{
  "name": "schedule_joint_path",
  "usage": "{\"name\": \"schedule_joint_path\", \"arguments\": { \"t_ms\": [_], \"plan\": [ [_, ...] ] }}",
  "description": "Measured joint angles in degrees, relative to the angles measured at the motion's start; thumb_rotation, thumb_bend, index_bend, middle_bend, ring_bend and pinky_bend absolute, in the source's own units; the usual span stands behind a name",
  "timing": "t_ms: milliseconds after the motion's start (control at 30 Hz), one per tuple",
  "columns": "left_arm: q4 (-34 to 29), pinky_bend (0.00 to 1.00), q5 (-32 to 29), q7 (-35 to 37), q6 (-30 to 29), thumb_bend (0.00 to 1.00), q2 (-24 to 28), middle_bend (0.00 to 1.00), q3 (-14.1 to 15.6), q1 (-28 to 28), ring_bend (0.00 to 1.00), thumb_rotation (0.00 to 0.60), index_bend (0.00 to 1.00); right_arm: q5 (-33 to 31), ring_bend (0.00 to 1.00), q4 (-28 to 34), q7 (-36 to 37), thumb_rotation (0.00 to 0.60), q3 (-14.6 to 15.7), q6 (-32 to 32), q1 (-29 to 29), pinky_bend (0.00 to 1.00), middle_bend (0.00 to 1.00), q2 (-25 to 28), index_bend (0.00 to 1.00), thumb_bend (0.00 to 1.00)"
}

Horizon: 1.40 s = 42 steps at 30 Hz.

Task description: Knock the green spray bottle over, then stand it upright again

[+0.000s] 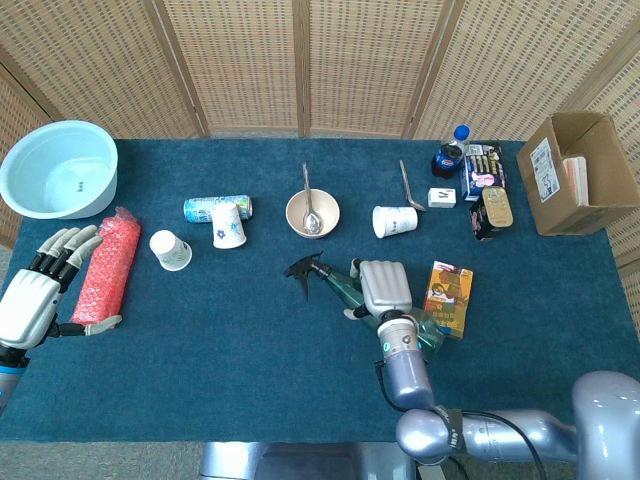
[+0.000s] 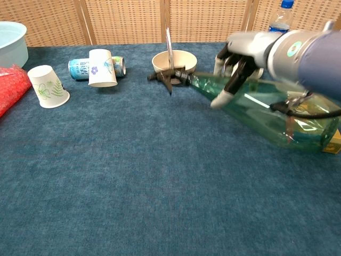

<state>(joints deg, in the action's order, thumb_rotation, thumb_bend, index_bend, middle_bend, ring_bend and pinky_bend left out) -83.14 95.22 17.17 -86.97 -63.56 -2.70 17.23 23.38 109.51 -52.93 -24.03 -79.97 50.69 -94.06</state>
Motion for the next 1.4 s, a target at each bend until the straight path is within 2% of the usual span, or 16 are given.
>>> {"name": "schedule_joint_path", "arguments": {
  "t_ms": [133,333,600,733,933,1400],
  "plan": [
    [-0.3,0.09,0.0,-0.5,-0.5,0.17,0.0,0.00,-0.1,-0.3,0.00,0.314,0.05,2.7,0.54,1.6,6.1,0.600,-1.5,1.9,-1.9,0.72,0.54,2.8,0.71,0.26],
    [-0.8,0.09,0.0,-1.2,-0.8,0.17,0.2,0.00,-0.2,-0.5,0.00,0.319,0.04,9.0,0.54,3.3,19.6,0.600,-3.6,6.6,-5.6,0.71,0.54,6.7,0.71,0.26],
    [-1.8,0.09,0.1,-2.2,-1.2,0.17,1.1,0.00,-0.5,-0.6,0.00,0.316,0.05,19.1,0.54,2.1,37.9,0.600,-4.4,11.0,-9.7,0.71,0.54,7.8,0.71,0.26],
    [-2.6,0.09,0.0,-3.0,-1.4,0.17,1.8,0.00,-0.6,-0.9,0.00,0.313,0.05,25.3,0.53,-0.3,49.0,0.600,-4.0,13.7,-11.8,0.70,0.54,7.2,0.70,0.24],
    [-3.9,0.09,0.0,-3.9,-1.7,0.17,2.9,0.00,-0.8,-1.1,0.00,0.317,0.05,35.1,0.53,-5.5,61.3,0.600,-3.0,14.7,-14.0,0.70,0.54,4.9,0.71,0.24],
    [-6.9,0.09,-0.4,-6.6,-1.2,0.17,5.0,0.00,-1.2,-1.2,0.00,0.316,0.04,49.1,0.52,-19.9,78.6,0.600,-0.2,9.7,-15.5,0.68,0.53,-2.7,0.70,0.23]
  ]
}}
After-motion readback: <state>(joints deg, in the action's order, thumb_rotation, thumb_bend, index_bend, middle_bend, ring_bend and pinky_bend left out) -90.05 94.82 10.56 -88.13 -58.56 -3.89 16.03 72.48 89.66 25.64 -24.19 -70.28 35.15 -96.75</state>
